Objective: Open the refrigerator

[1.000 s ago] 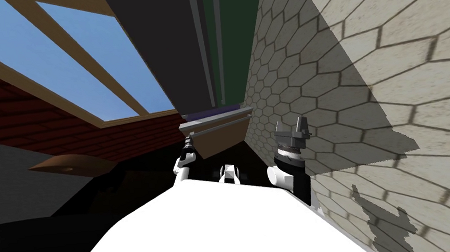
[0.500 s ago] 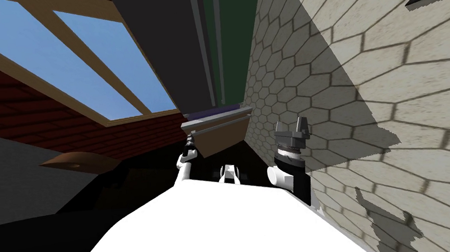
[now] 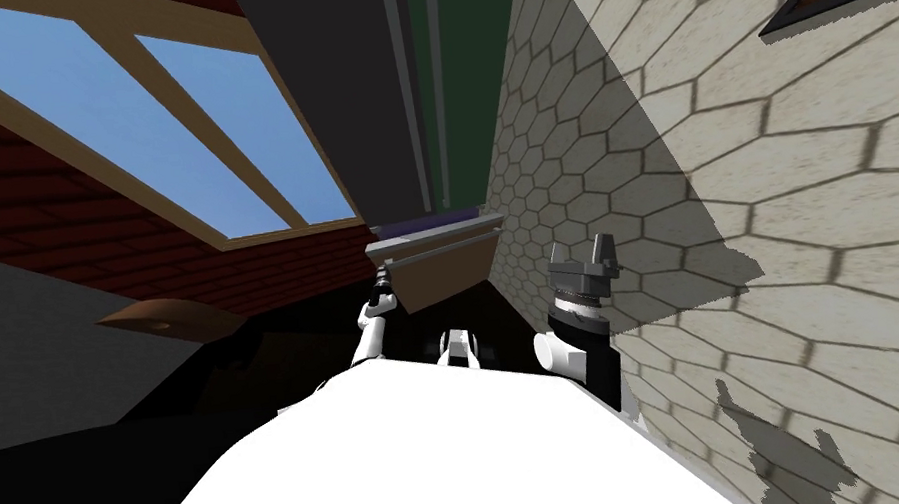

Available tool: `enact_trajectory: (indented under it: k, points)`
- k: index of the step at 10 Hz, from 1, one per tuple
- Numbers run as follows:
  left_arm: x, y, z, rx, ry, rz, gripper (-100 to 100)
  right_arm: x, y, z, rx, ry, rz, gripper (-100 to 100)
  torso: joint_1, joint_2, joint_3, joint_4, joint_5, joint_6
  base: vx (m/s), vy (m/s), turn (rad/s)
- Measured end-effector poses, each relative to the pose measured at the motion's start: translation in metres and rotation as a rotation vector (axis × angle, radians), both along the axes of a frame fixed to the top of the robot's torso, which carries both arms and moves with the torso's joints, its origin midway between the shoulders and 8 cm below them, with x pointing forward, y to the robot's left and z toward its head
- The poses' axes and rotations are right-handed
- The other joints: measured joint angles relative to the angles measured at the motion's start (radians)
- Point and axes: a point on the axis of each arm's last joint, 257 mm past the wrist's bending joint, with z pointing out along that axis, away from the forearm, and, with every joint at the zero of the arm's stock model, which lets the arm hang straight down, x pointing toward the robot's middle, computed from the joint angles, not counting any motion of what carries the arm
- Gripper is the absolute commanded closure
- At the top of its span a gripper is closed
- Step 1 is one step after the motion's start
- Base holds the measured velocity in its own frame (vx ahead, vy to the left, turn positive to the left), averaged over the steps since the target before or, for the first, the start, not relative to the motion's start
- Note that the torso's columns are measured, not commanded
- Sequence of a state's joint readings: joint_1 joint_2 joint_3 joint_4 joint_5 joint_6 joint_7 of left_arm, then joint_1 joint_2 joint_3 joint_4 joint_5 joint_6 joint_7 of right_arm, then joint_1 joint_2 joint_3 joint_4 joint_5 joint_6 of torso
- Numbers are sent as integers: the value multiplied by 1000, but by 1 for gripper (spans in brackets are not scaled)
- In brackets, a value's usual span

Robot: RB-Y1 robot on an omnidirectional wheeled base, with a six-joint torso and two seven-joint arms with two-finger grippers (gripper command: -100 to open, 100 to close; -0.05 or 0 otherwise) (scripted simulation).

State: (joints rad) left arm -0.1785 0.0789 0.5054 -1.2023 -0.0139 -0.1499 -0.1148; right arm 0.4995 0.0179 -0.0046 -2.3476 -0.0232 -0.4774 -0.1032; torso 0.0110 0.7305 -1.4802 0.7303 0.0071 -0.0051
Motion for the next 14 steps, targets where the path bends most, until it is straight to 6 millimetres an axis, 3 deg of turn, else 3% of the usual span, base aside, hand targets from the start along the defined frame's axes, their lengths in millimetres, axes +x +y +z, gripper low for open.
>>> enact_trajectory:
  k: [2, 4, 6, 8, 11, 14]
  points:
    - [19, 3, 11, 5, -11, 0, 100, 0, 0, 0, 0, 0, 0, 0, -2, 9, 5, 5, -3, -2, -104, -13, 18]
    - [28, -4, 5, -9, 4, -6, 100, 0, 0, 0, 0, 0, 0, 0, -4, 2, 1, 2, -3, 0, -54, -18, 17]
    - [45, -2, 17, -6, -10, -7, 100, 0, 0, 0, 0, 0, 0, 0, -6, 10, 6, 7, -5, 0, -112, -20, 14]
    - [51, -8, 9, -20, 6, -15, 100, 0, 0, 0, 0, 0, 0, 0, -6, 3, 2, 4, -4, 2, -62, -14, 9]
    - [74, -11, 20, -27, 1, -20, 100, 0, 0, 0, 0, 0, 0, 0, -10, 9, 5, 10, -8, 3, -79, -17, 21]
    - [81, -10, 20, -29, 0, -27, 100, 0, 0, 0, 0, 0, 0, 0, -14, 8, 4, 9, -8, 7, -34, -27, -29]
